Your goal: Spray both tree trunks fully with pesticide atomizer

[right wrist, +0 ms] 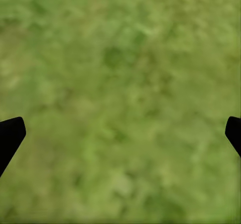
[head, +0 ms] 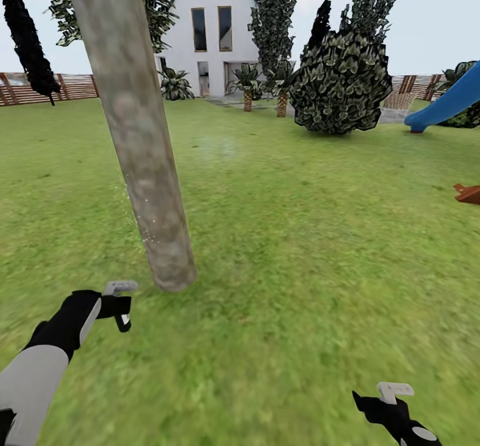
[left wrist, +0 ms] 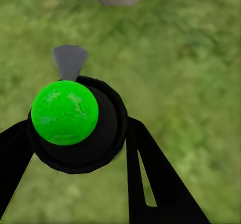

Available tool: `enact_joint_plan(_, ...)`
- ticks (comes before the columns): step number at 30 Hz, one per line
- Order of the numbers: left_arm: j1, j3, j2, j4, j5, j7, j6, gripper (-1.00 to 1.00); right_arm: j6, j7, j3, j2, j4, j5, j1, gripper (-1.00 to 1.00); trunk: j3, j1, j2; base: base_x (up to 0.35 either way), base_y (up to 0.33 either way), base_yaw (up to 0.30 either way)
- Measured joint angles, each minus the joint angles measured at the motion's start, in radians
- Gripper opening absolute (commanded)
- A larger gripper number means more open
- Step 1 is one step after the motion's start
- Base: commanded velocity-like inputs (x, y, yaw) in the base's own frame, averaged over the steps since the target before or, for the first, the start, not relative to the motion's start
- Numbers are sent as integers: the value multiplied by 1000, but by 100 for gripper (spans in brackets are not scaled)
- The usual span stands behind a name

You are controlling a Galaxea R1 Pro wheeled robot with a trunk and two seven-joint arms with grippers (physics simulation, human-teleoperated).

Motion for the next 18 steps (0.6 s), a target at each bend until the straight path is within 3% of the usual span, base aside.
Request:
enact_joint_plan(3, -17, 0, 7, -2, -4, 0, 8, -100, 0, 0, 0, 0, 0, 1, 0, 100, 0, 0, 0, 0, 0, 0)
enact_joint_plan(5, -75, -1, 10, 2, -5, 0, 16, -100, -1, 0, 0, -1, 0, 0, 0, 100, 0, 0, 0, 0, 0, 0)
enact_joint_plan(7, -155, -1, 15, 1, -5, 0, 72, -100, -1, 0, 0, -2, 0, 0, 0, 100, 0, 0, 0, 0, 0, -28)
enact_joint_plan(10, -216, -2, 21, -1, -9, 0, 104, -100, -2, 0, 0, -3, 0, 0, 0, 100, 1, 0, 0, 0, 0, -213)
enact_joint_plan(13, -293, -6, 36, -3, -6, -8, 231, -100, -2, 0, 0, -2, -1, 0, 0, 100, 2, 0, 0, 0, 0, -125)
enact_joint_plan(18, -297, -15, 40, -3, -8, -7, 265, -100, -2, 0, 0, -2, 0, 0, 0, 100, 2, 0, 0, 0, 0, -11)
